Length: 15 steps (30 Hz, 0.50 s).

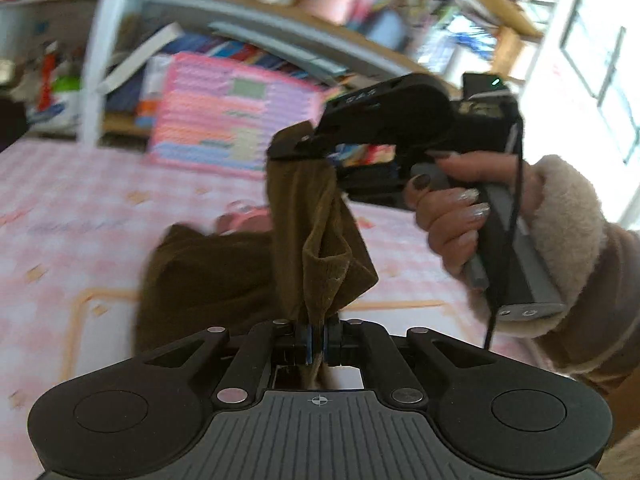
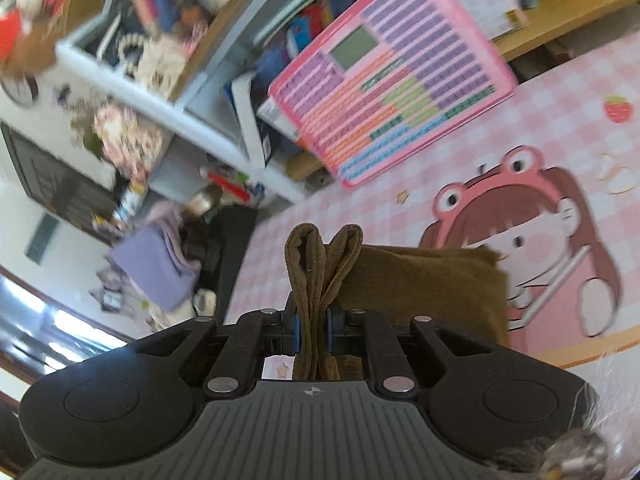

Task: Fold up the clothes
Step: 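Fold the trousers over with both grippers and release them onto the mat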

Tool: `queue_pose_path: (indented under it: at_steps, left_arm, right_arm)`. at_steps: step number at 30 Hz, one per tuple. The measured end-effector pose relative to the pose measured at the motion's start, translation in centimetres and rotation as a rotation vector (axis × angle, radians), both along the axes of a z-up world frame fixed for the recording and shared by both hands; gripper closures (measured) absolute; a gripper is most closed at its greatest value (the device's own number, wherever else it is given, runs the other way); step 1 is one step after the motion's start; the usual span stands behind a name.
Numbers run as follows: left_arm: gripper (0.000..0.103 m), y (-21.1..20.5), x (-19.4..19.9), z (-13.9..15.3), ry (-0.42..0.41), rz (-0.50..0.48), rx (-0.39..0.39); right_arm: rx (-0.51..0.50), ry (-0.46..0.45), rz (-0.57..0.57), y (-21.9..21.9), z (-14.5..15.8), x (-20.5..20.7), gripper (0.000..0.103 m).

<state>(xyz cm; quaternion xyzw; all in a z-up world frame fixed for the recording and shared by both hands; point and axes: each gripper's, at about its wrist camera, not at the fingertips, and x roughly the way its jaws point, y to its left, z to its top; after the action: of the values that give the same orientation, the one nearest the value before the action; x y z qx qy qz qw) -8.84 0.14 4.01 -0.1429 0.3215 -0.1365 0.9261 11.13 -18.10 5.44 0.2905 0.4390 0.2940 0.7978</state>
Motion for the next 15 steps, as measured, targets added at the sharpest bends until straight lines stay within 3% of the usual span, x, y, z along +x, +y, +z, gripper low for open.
queue_pose_path:
  at_steps: [3,5,8,12,15]
  left_arm:
    - [0.093,2.4,-0.5,-1.3,0.070,0.046,0.019]
    - [0.081,3.8,-0.6,-2.1,0.128,0.067,0.036]
    - [0.065,6.0,-1.1,-3.0,0.177,0.085,0.058]
    - [0.060,9.2,-0.6,-2.9,0.143,0.126,-0.032]
    - [0.057,10.7,1.8,-2.8,0.116,0.133,-0.151]
  right_arm:
    - [-0.046,-0.008,0.029,3.6,-0.2,-0.1,0.085]
    - [-0.074,0.027,0.044,5.5,-1.6,0.1,0.072]
    - [-0.064,0.058,0.038,6.5,-2.4,0.0,0.069]
    - [-0.018,0.054,-0.012,5.2,-1.7,-1.1,0.059]
    - [-0.120,0.000,-0.080,2.9,-0.8,-3.1,0.058]
